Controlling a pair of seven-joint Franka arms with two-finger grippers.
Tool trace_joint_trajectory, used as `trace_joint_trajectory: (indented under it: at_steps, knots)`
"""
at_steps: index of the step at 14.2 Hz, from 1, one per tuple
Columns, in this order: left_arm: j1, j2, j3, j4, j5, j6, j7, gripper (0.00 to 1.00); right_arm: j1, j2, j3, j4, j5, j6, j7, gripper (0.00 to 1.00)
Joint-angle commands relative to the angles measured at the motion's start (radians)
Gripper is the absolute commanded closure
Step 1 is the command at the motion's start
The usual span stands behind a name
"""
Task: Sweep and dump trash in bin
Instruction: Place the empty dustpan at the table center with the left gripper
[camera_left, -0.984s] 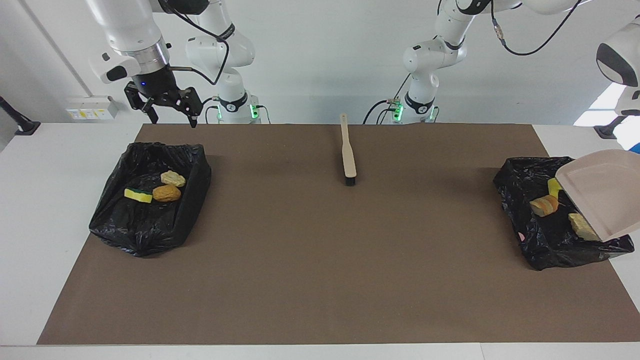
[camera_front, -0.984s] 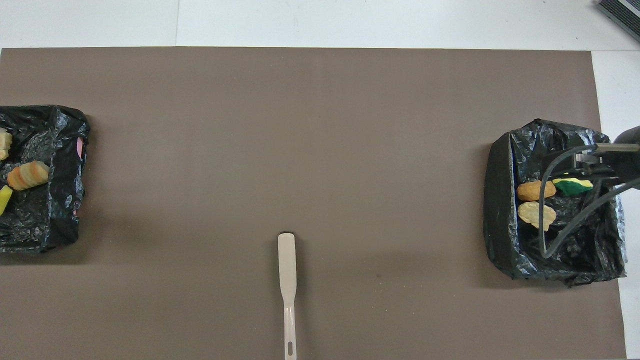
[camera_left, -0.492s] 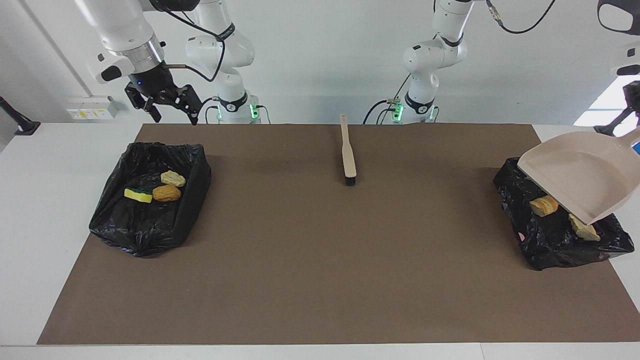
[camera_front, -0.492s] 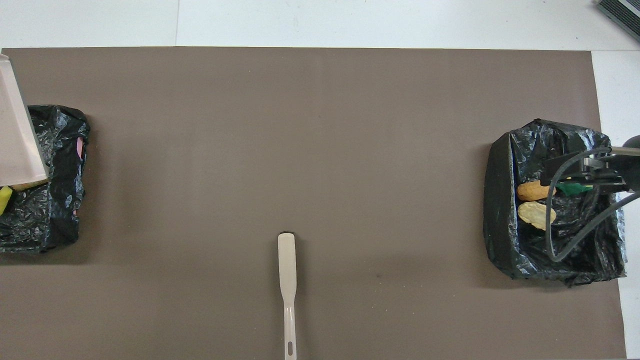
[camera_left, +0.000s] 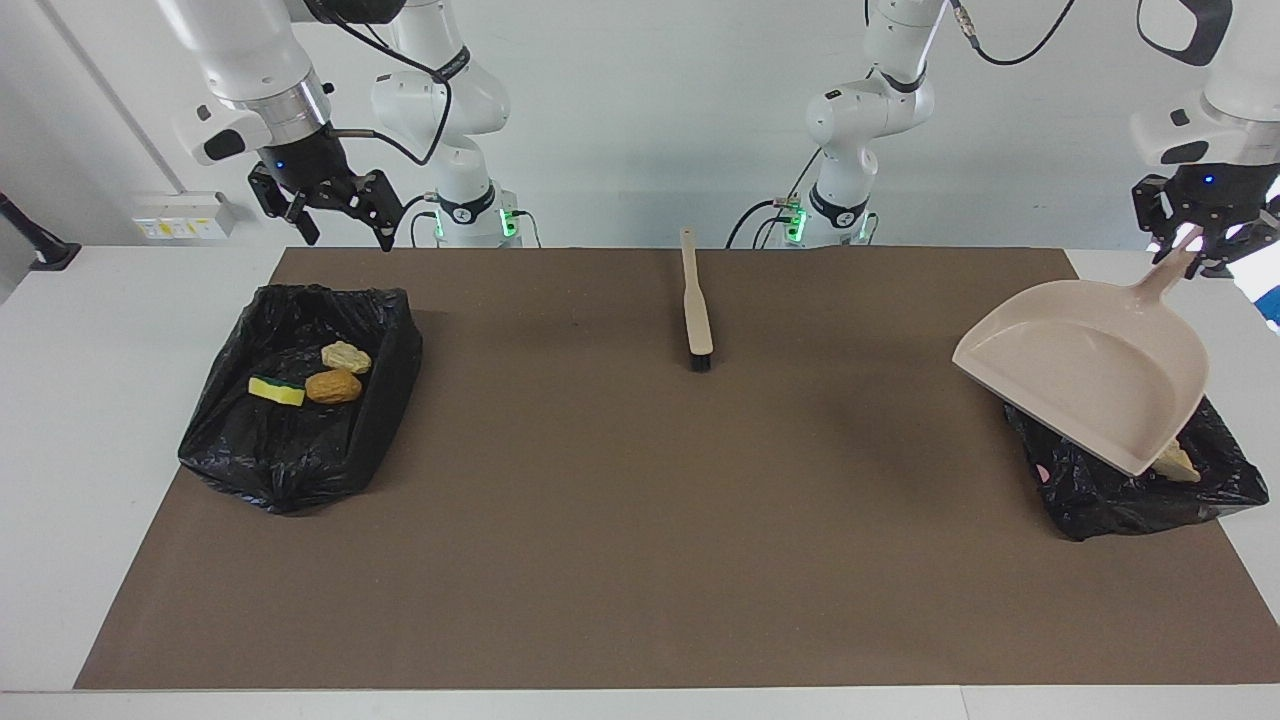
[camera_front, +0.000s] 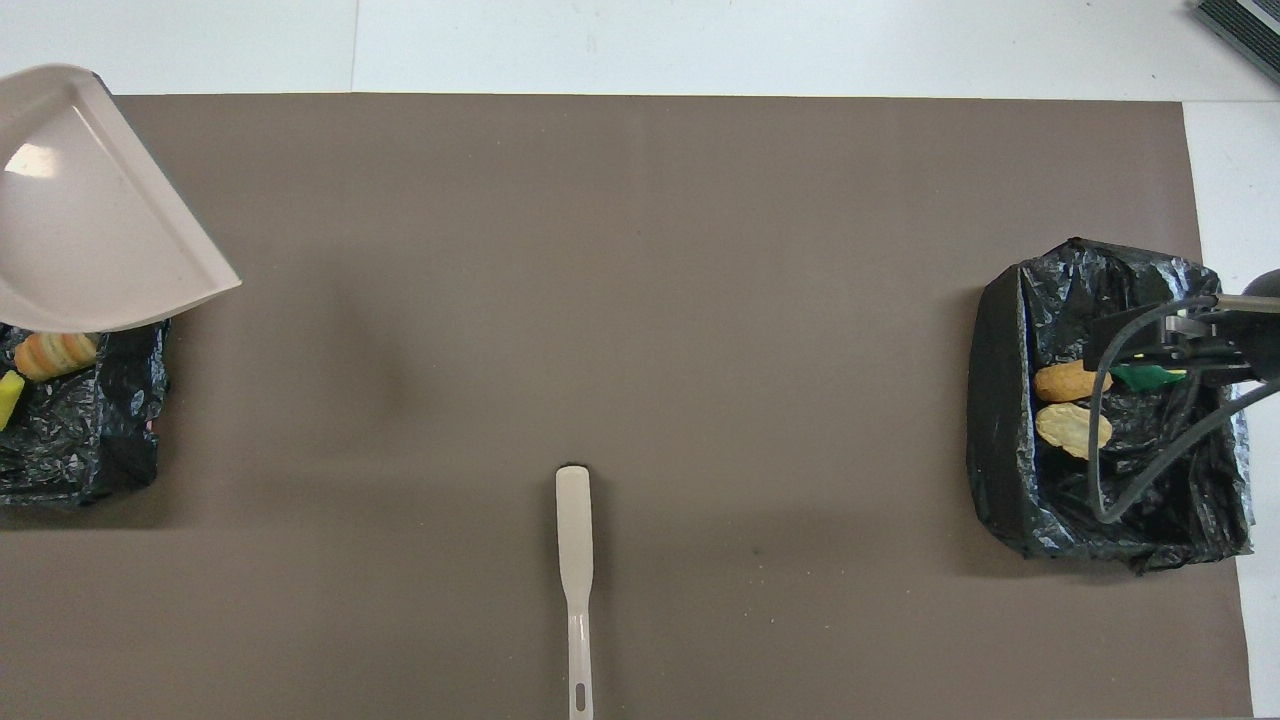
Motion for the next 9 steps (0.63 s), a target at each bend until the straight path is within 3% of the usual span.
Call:
trace_joint_trajectory:
  at_steps: [1, 5, 9]
  knots:
    - [-0.018, -0.035, -0.025, -0.034, -0.115, -0.024, -0.298, 1.0, -0.007, -0.02, 0.004, -0.027, -0.005, 0.015, 0.003, 0.0]
    - [-0.125, -0.06, -0.026, -0.121, -0.25, 0.042, -0.775, 1.0, -0.011, -0.02, 0.003, -0.026, -0.005, 0.015, 0.003, 0.0]
    - [-0.317, -0.034, -0.026, -0.21, -0.296, 0.183, -0.991, 1.0, -0.011, -0.02, 0.003, -0.026, -0.005, 0.015, 0.003, 0.0]
